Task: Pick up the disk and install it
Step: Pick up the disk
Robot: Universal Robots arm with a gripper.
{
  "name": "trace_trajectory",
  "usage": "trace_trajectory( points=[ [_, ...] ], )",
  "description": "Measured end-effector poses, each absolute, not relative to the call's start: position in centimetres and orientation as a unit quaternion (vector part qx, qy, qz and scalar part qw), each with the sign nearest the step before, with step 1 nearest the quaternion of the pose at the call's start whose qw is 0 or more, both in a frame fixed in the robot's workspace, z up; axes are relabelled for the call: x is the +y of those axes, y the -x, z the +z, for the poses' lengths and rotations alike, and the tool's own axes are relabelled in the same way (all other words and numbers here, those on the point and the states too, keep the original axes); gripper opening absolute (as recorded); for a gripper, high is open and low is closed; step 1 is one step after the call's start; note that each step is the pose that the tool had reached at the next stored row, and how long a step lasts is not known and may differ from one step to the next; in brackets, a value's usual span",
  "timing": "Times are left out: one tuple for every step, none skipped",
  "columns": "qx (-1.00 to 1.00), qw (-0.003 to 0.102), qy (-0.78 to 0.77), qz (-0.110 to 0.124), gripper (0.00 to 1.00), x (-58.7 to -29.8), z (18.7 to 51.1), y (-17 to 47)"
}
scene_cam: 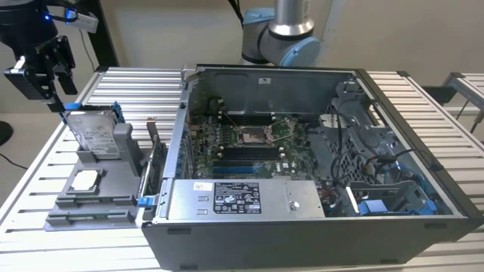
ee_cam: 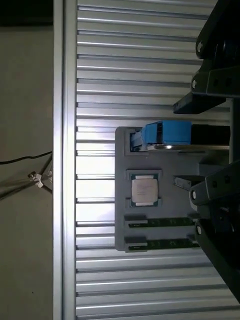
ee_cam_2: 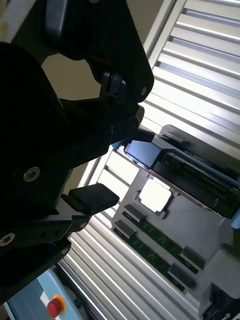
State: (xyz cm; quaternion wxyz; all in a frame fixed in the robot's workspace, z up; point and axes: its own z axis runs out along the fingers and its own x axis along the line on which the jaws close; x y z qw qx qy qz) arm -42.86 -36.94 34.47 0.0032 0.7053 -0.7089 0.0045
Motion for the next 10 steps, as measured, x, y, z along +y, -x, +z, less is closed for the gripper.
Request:
trace_trajectory(
  points=[
    [-0.708, 0.003, -0.706, 0.005, 1.0, -36.9, 34.3, 42.9],
    [-0.708, 0.003, -0.706, 0.005, 1.0, -36.9, 34.1, 42.9],
    [-0.708, 0.003, -0.707, 0.005, 1.0, -36.9, 33.9, 42.9],
    [-0.707, 0.003, -0.707, 0.005, 1.0, -36.9, 33.8, 42.9],
    [-0.707, 0.003, -0.707, 0.005, 1.0, -36.9, 33.6, 42.9],
    [-0.706, 0.003, -0.708, 0.005, 1.0, -36.9, 33.4, 42.9],
    [-0.706, 0.003, -0.708, 0.005, 1.0, -36.9, 33.2, 42.9],
    [-0.706, 0.003, -0.709, 0.005, 1.0, -36.9, 33.0, 42.9],
    [-0.705, 0.003, -0.709, 0.005, 1.0, -36.9, 32.8, 42.9],
    [-0.704, 0.003, -0.71, 0.005, 1.0, -36.9, 32.7, 42.9]
  ],
)
